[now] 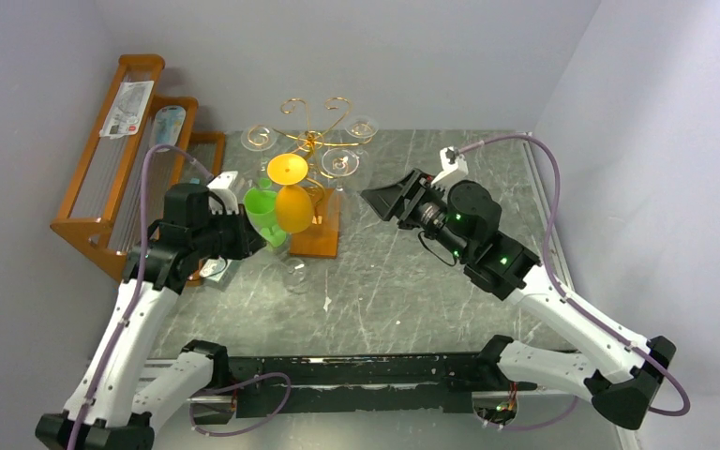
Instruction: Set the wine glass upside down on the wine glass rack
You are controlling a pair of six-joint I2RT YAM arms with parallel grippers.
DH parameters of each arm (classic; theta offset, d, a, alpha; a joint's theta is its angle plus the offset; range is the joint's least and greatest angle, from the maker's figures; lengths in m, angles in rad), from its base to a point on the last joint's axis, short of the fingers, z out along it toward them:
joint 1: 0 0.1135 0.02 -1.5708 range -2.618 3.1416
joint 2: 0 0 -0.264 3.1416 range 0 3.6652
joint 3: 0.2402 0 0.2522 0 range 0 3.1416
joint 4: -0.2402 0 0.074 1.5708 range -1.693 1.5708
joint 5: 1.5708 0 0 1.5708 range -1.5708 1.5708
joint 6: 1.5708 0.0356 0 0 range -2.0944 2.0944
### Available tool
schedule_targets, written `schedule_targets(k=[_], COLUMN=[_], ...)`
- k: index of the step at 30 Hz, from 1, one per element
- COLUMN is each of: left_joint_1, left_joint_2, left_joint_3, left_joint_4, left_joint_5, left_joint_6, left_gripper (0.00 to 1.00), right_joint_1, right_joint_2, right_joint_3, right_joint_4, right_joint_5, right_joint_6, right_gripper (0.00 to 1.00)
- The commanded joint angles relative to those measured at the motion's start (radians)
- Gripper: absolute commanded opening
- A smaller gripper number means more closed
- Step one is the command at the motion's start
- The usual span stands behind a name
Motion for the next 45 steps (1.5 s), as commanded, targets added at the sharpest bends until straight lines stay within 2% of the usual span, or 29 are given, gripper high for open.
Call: schedule_targets(k=[1,3,7,12,17,23,29,36,45], left_joint_1=[-0.008,-0.009,-0.009,-0.009,-0.009,-0.009,-0.013,-0.023,-0.078], left_joint_2=[-0.070,-0.090,-0.140,-0.174,-0.204,-0.195,-0.209,-0.233,-0.197], left_joint_3=[0.037,0.037,-0.026,-0.076,-0.122,-0.229,-0.234,-0.254,-0.230], left_joint_4=[-0.043,-0.024,0.148,0.387,0.642,0.924,0.985,1.106,1.256], left_joint_5=[0.183,0.299,0.559,0.639,0.623,0.627,0.550,0.460,0.336], left_joint_6=[0.011,0.019,-0.056,-0.232,-0.405,-0.597,-0.672,-0.828,-0.914], left_gripper=[0.05,0.05,0.05,0.05,0.05,0.05,0.05,0.05,0.05], right_joint_1=[-0.001,-0.001,-0.001,-0.001,-0.001,0.005,0.005,0.005,0.004], right_joint_2=[-0.054,-0.073,-0.105,-0.127,-0.165,-0.250,-0.340,-0.396,-0.450], right_joint_3=[-0.071,-0.105,-0.155,-0.187,-0.215,-0.296,-0.346,-0.338,-0.365], right_joint_4=[-0.012,-0.010,-0.023,-0.052,-0.086,-0.088,-0.018,-0.064,0.151], right_joint_5=[0.065,0.077,0.090,0.104,0.127,0.187,0.224,0.291,0.247], right_joint_6=[0.094,0.138,0.219,0.263,0.314,0.417,0.402,0.434,0.346], right_gripper=[0.58,0.58,0.58,0.65,0.75,0.80,0.86,0.90,0.90])
